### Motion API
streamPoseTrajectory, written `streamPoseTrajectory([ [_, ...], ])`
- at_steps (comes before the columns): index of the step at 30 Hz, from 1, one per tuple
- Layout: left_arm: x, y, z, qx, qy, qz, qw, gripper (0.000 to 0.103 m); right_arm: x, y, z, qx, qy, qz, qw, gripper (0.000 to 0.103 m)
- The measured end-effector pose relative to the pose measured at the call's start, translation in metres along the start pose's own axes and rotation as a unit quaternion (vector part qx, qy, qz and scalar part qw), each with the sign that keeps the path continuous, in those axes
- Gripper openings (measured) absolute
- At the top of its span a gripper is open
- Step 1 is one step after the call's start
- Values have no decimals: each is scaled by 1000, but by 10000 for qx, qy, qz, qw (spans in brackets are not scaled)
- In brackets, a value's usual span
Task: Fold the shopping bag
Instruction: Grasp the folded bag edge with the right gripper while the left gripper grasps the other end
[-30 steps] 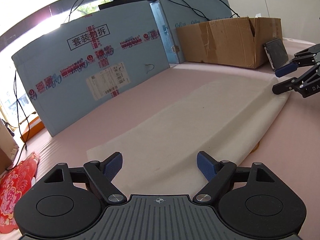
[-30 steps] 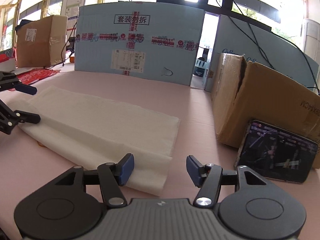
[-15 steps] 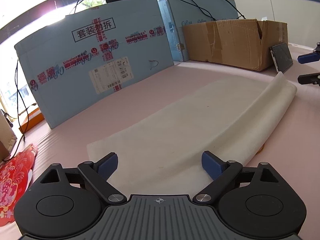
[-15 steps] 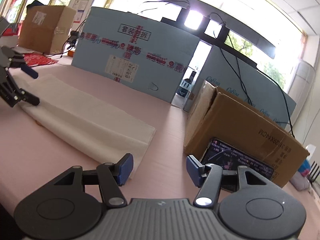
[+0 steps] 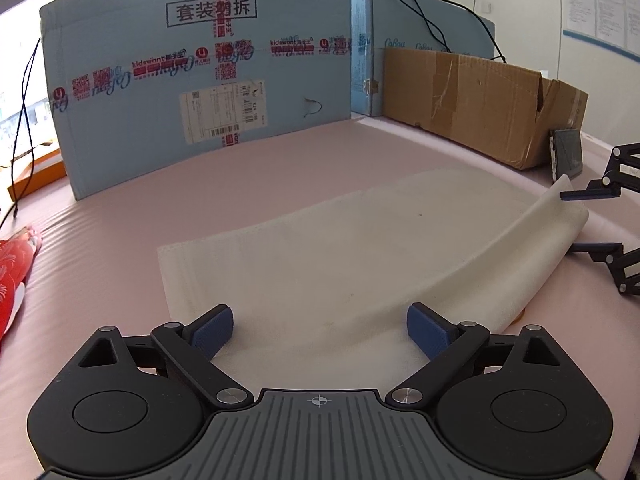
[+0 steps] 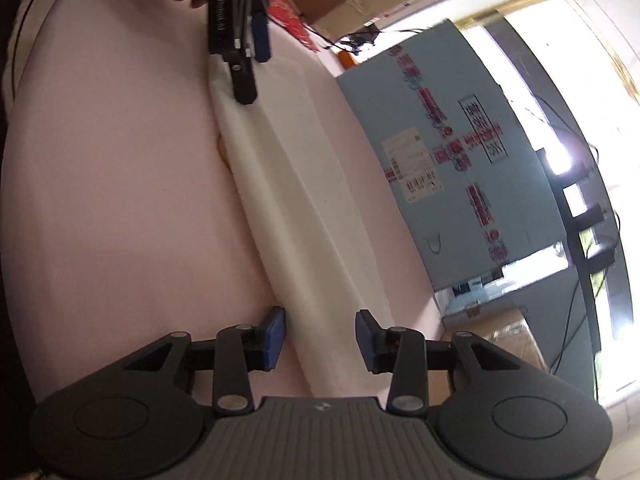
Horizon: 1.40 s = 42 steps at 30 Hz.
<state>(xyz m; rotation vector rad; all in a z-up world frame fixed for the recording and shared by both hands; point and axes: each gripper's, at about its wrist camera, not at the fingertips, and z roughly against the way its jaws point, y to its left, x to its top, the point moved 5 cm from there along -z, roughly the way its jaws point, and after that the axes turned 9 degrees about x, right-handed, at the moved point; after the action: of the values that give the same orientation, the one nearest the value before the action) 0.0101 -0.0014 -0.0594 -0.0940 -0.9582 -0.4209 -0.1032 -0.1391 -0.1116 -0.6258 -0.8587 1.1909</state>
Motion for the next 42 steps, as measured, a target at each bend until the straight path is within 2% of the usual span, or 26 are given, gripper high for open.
streamPoseTrajectory([
  [4,-1,0,0,2,-1,0,10000,96,17,7,-10,25,-105,603,9981,30],
  [6,-2,-3,4,12,-24,-3,10000,96,22,5,-13,163,-125,710,9973,24],
  [7,-2,-3,4,23,-44,-22,10000,96,23,5,-14,249,-130,708,9971,17],
  [9,0,-3,9,-43,-195,-78,9998,96,24,1,-13,568,-183,568,9966,13],
  [12,5,1,32,-415,-845,-54,9955,96,25,-9,-8,914,-399,184,9948,12],
  [14,9,-1,52,-439,-1445,-360,9879,96,25,-18,-4,990,-534,-35,9936,12],
  [16,11,-10,64,-395,-1676,-726,9824,96,25,-26,-1,1057,-653,-237,9920,12],
  [19,13,-29,75,-648,-1818,-1253,9732,96,24,-36,0,1167,-778,-489,9889,11],
  [21,12,-43,77,-903,-1768,-1646,9662,96,23,-40,-1,1230,-824,-613,9871,11],
  [27,5,-55,51,-1119,-1166,-2262,9606,94,20,-45,6,1523,-984,-965,9787,9],
  [30,1,-50,38,-1275,-851,-2453,9573,82,17,-51,16,1797,-1171,-1301,9680,9],
  [32,2,-43,34,-1466,-726,-2434,9560,67,13,-58,21,1927,-1271,-1546,9606,9],
  [33,2,-39,32,-1537,-663,-2419,9558,52,10,-63,23,2008,-1326,-1703,9556,9],
  [34,3,-32,29,-1667,-578,-2369,9554,42,6,-68,24,2132,-1366,-1897,9486,9],
  [36,6,-16,22,-1848,-461,-2114,9587,41,-3,-75,20,2279,-1345,-2197,9390,9],
  [38,8,5,12,-2147,-249,-1590,9633,41,-12,-81,13,2379,-1265,-2456,9312,9],
  [42,7,30,-1,-2661,-2,-805,9606,40,-34,-92,5,2689,-1304,-3087,9030,18],
])
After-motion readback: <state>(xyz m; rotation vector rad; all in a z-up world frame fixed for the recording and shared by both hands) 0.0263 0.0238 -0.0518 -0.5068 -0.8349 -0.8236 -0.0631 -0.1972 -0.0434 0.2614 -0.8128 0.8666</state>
